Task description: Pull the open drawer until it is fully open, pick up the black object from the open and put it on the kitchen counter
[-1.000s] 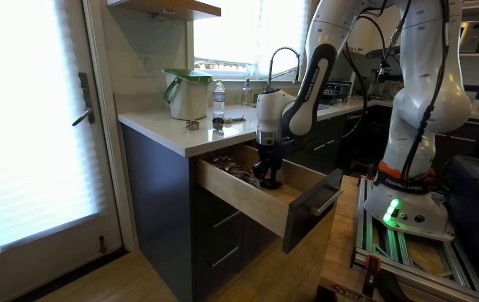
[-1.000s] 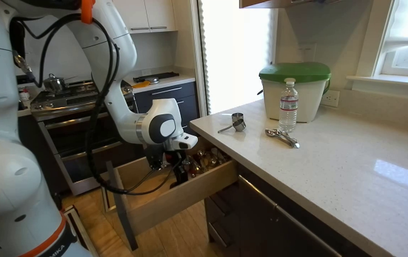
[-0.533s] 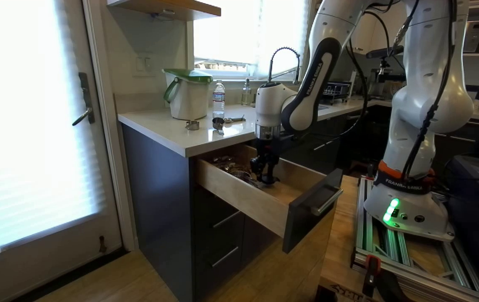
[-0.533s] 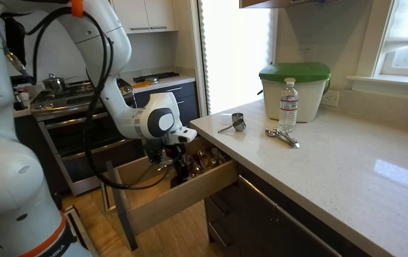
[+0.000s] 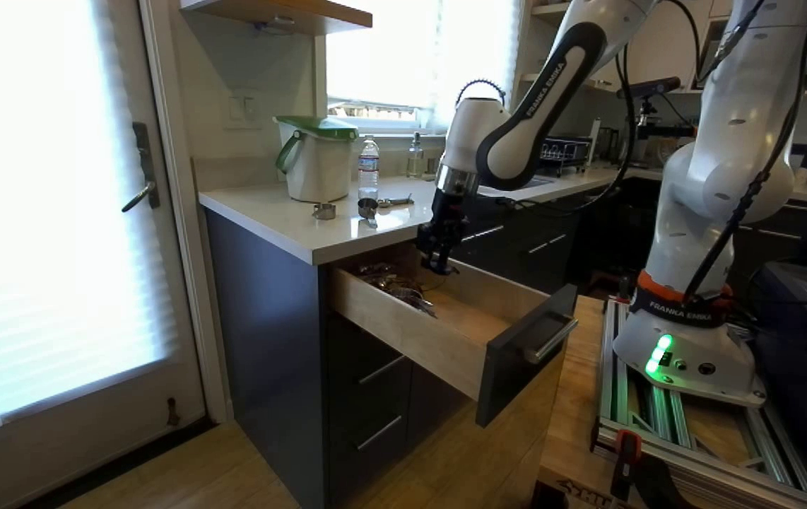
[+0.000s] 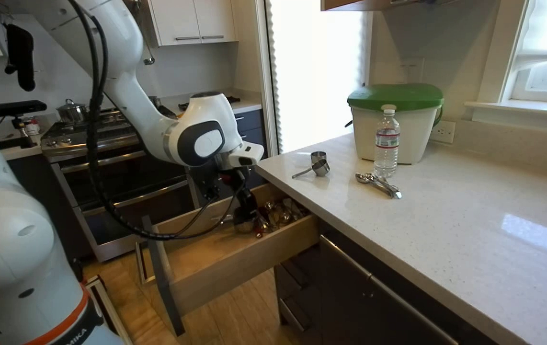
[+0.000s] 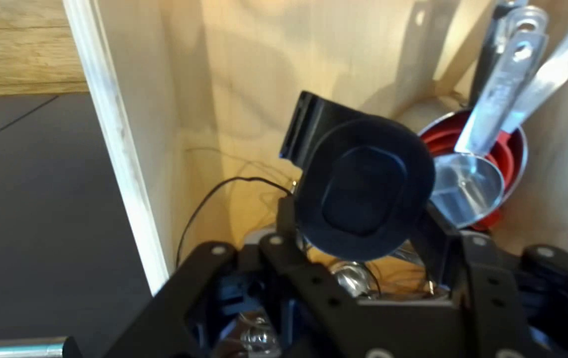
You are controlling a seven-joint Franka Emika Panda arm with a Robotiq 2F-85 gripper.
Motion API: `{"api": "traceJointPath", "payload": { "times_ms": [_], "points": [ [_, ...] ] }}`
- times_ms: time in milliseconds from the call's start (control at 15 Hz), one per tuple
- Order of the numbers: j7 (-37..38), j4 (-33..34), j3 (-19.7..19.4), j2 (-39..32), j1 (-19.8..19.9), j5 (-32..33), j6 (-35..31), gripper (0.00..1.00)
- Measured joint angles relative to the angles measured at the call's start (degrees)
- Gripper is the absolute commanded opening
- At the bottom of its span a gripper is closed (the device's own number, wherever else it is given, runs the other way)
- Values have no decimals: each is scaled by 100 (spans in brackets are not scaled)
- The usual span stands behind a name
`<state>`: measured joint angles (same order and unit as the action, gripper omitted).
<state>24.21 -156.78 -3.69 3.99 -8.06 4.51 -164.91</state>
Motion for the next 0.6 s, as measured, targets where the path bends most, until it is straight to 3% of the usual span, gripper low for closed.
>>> {"api": "traceJointPath", "payload": {
  "times_ms": [267, 333, 600],
  "points": [
    [-1779, 34, -331, 682, -463, -1737, 111, 34],
    [-2127, 88, -332, 822, -461, -2022, 137, 59],
    [-2530, 260, -332, 1046, -450, -2294, 282, 59]
  ]
}}
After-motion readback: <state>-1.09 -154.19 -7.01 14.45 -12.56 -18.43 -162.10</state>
